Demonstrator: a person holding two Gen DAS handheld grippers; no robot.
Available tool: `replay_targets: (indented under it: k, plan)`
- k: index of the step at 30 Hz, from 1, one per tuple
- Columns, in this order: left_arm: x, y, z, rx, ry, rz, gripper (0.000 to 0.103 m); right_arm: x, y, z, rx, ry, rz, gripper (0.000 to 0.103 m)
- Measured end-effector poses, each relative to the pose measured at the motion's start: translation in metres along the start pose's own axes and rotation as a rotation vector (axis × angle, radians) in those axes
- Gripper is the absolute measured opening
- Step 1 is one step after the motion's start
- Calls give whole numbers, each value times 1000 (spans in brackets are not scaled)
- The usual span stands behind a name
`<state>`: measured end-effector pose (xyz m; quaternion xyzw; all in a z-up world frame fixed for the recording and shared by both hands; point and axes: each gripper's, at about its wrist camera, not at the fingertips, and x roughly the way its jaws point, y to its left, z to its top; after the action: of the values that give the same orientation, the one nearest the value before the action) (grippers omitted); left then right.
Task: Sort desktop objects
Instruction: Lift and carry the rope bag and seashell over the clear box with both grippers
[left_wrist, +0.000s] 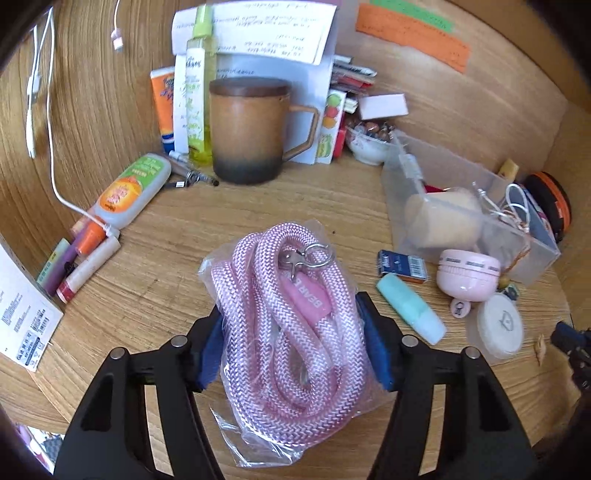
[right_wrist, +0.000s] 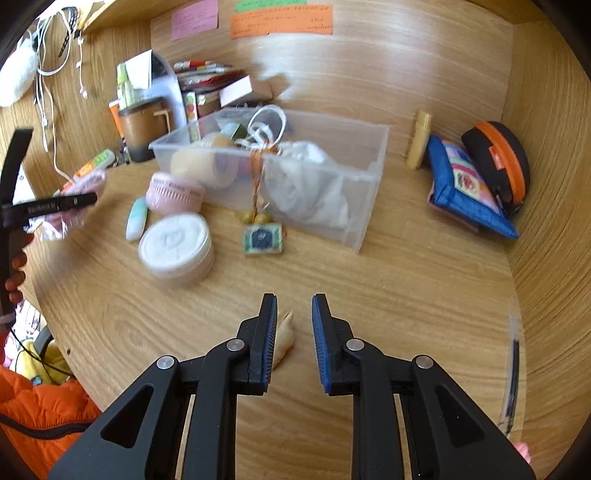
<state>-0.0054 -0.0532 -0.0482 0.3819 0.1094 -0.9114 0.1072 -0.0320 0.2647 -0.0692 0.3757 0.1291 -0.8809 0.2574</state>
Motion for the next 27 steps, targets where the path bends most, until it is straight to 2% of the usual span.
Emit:
replay_targets:
  k: [15,27]
  plan:
    - [-20,-17,3,27,-52,-94,64,19,8,-14,3,72,17,18]
    - [-31,-31,18,56,-109,-133,64,11,0,-4,46,4,33,15]
